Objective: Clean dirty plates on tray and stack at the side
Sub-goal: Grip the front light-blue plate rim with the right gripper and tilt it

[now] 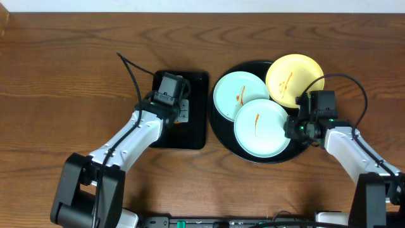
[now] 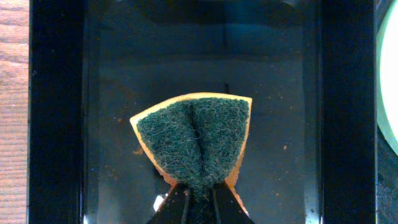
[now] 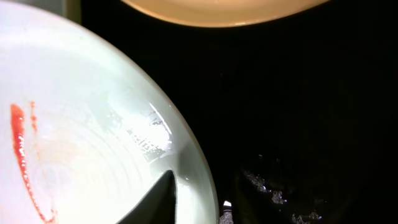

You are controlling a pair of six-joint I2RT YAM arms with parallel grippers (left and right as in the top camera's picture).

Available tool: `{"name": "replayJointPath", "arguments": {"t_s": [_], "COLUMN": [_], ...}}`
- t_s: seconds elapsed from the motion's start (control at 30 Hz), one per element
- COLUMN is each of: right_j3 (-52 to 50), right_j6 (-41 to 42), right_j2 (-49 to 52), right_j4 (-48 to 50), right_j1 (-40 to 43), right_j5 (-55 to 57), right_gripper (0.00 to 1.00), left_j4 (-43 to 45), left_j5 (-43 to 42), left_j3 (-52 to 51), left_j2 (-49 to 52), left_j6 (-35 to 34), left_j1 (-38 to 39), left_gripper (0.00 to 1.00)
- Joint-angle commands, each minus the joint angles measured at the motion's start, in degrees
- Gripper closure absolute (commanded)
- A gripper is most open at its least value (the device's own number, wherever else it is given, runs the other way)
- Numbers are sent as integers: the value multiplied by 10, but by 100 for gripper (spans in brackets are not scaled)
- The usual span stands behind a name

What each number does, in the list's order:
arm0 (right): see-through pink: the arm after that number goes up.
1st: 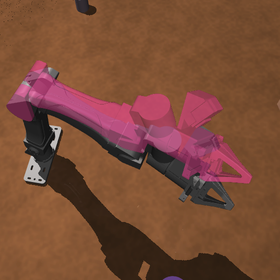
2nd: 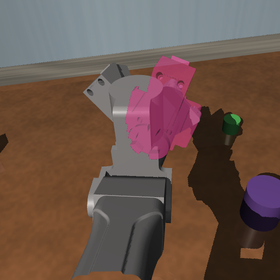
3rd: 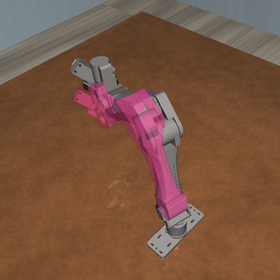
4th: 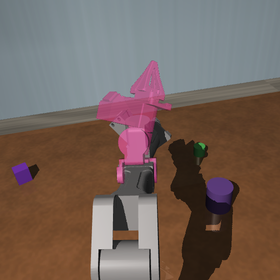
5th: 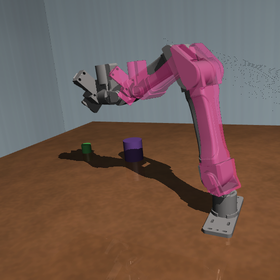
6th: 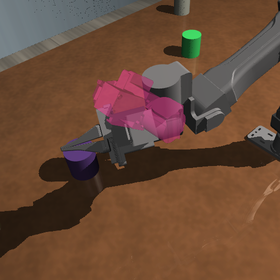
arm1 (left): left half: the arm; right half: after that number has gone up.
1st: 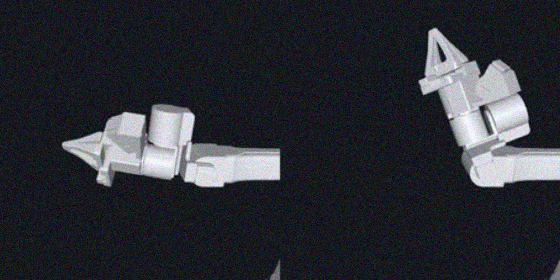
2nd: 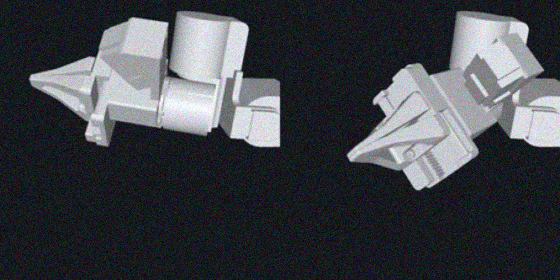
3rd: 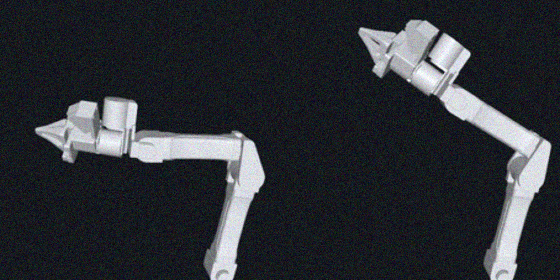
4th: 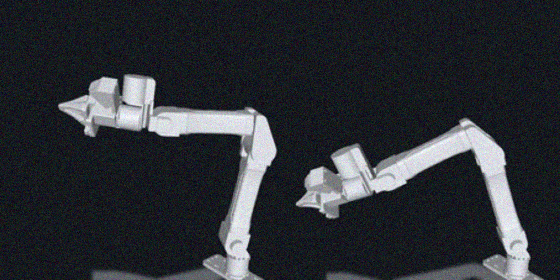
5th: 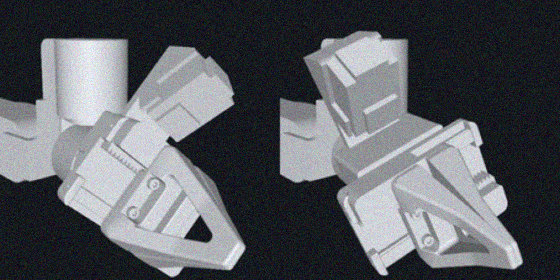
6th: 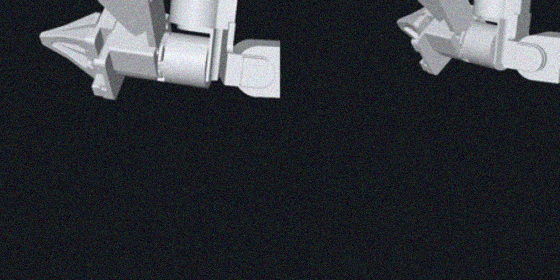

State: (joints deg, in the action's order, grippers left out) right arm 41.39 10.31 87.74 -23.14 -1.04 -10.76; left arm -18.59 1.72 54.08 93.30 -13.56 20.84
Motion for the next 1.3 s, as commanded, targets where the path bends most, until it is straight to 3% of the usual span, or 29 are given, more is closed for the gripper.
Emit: {"name": "replayJointPath", "arguments": {"t_s": [0.0,0.17,0.23,0.93,1.27], "right_j3": [-8,-8,-8,-9,-9], "right_j6": [1,1,1,1,1], "right_j2": [5,5,5,5,5], "right_j4": [5,15,12,6,5], "right_j1": [-10,-10,-10,-10,-10], "right_j5": [-12,-43,-45,-45,-45], "right_gripper": [81,90,99,99,99], "left_j4": [2,4,4,24,20], "left_j5": [9,9,9,9,9], "left_j3": [0,0,0,1,18], "left_j2": [10,17,19,56,-61], "left_j6": [-5,-5,-5,-5,-5], "left_j1": [1,1,1,1,1], "left_gripper": [91,91,92,92,92]}}
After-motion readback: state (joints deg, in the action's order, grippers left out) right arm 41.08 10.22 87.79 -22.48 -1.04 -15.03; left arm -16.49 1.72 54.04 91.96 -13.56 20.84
